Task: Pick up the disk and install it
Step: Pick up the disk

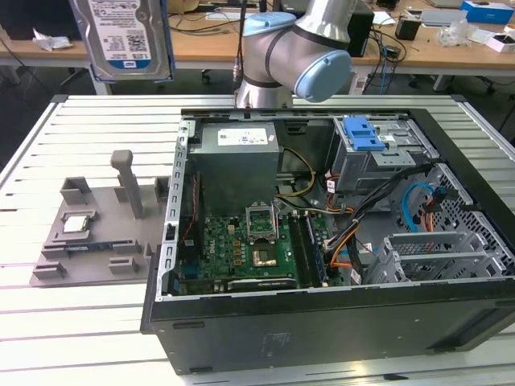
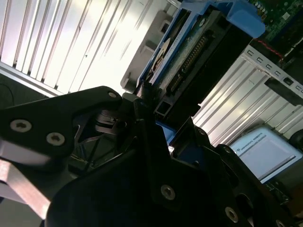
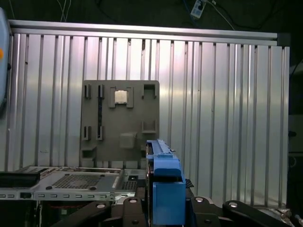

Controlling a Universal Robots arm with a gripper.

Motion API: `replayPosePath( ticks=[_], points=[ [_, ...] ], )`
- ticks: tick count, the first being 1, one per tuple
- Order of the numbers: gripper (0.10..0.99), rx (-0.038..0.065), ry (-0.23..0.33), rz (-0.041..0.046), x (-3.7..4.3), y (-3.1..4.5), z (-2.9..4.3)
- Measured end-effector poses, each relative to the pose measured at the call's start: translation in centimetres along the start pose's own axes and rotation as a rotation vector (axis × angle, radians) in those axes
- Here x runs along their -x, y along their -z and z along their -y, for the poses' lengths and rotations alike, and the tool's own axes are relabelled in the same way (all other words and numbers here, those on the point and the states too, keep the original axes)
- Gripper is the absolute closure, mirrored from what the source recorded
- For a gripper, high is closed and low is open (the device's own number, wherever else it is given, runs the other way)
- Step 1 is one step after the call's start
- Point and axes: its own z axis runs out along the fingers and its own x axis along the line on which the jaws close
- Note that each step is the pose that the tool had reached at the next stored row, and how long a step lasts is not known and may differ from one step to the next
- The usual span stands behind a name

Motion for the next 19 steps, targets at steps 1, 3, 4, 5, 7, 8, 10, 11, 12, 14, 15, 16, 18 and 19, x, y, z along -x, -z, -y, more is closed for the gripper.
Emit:
replayPosePath(
  ticks=[1,3,4,5,7,8,10,11,12,14,15,16,18,19],
  points=[
    [0.718,0.0,0.0,0.0,-0.02,0.03,0.84],
    [0.718,0.0,0.0,0.0,-0.07,0.07,1.74],
    [0.718,0.0,0.0,0.0,-0.08,0.1,2.29],
    [0.718,0.0,0.0,-0.0001,-0.09,0.11,2.7],
    [0.718,0.0,0.0,0.0,-0.14,0.15,3.82],
    [0.718,0.0,0.0,0.0001,-0.15,0.17,4.29],
    [0.718,0.001,0.0,0.0,-0.2,0.22,5.45],
    [0.718,0.001,0.0,0.0,-0.22,0.25,6.14],
    [0.718,0.001,0.0,0.0,-0.24,0.26,6.62],
    [0.718,0.001,0.0,0.0001,-0.27,0.3,7.67],
    [0.718,0.001,0.0,0.0,-0.29,0.32,8.11],
    [0.718,0.001,0.0,0.0001,-0.32,0.34,8.74],
    [0.718,0.001,0.0,0.0,-0.36,0.39,9.99],
    [0.718,0.001,0.0,0.0,-0.38,0.41,10.5]
  ],
)
